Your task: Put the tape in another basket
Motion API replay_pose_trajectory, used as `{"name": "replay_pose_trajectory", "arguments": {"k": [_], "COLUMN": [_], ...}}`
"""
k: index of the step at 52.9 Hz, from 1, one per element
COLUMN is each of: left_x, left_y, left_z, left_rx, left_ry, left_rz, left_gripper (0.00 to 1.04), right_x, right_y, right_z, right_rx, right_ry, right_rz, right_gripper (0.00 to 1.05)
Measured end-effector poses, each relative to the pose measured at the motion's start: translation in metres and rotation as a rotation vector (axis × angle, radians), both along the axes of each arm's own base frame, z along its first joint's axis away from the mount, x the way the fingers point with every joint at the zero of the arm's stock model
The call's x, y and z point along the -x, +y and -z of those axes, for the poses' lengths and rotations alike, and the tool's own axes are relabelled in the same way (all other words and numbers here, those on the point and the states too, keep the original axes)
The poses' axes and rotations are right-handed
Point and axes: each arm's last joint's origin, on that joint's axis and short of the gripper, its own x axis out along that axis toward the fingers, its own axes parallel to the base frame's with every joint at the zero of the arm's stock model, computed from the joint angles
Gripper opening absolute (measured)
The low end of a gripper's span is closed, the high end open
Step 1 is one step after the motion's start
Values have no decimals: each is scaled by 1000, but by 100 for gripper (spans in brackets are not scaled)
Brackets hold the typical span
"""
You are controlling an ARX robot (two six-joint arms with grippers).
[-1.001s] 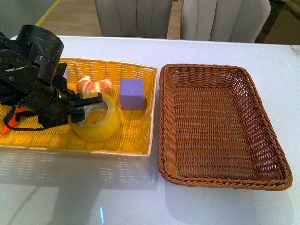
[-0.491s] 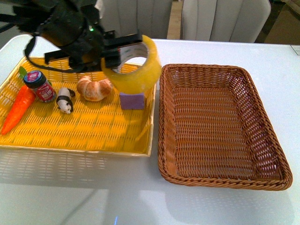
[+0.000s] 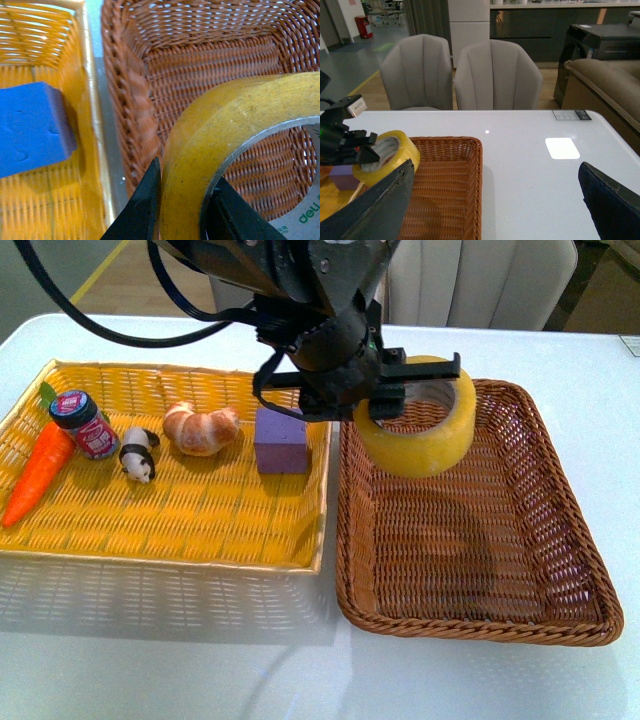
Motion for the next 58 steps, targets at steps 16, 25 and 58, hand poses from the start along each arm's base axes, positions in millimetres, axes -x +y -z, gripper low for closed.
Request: {"name": "replay_pose_trajectory", "arguments": {"k": [16, 25, 58], "left_x": [8, 9, 85], "left_y": [-32, -37, 120], "left_z": [8, 6, -63], "left_rx": [3, 19, 222], "left_ry": [36, 21, -187], "left_rz": [59, 65, -133], "left_gripper": [25, 59, 96], "right_x": [0, 0, 0], "right_y": [0, 0, 0], "right_z": [0, 0, 0], "right_rx": [0, 0, 0], "right_ry": [0, 0, 0], "right_rz": [0, 0, 0], "right_gripper": [96, 96, 96]}}
